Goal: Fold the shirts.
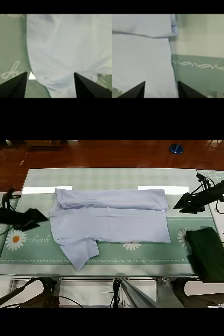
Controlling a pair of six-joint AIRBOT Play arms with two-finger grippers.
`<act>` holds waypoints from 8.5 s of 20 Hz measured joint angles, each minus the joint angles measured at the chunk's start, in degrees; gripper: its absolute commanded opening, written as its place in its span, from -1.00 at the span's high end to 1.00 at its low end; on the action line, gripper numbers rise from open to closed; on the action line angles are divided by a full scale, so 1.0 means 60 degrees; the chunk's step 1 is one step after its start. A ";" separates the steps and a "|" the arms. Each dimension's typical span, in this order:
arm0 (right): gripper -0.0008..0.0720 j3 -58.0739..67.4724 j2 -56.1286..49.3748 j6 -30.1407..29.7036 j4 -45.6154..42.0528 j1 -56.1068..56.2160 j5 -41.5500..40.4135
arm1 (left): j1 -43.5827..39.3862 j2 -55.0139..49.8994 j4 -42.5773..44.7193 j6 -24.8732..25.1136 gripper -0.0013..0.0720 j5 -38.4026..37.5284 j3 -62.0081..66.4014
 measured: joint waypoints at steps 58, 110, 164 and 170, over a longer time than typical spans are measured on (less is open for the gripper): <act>0.90 -0.4302 0.4539 -0.1104 0.3512 0.0197 -0.3537 | -0.2415 0.0678 -0.1960 -0.0463 0.91 0.1253 0.0481; 0.90 -0.1100 -0.1716 -0.0962 0.4911 0.1049 -0.5391 | -0.2310 -0.4095 -0.3264 0.1198 -0.68 0.0525 0.6196; 0.90 0.0186 0.1147 0.0583 0.2248 0.7071 -0.7085 | -0.3552 0.0248 -0.4645 0.0590 0.91 -0.0215 0.6969; -0.49 0.0171 -0.0769 0.0444 0.3894 0.9559 -0.9734 | -0.2867 0.1191 -0.3300 0.0266 0.91 -0.1577 0.6830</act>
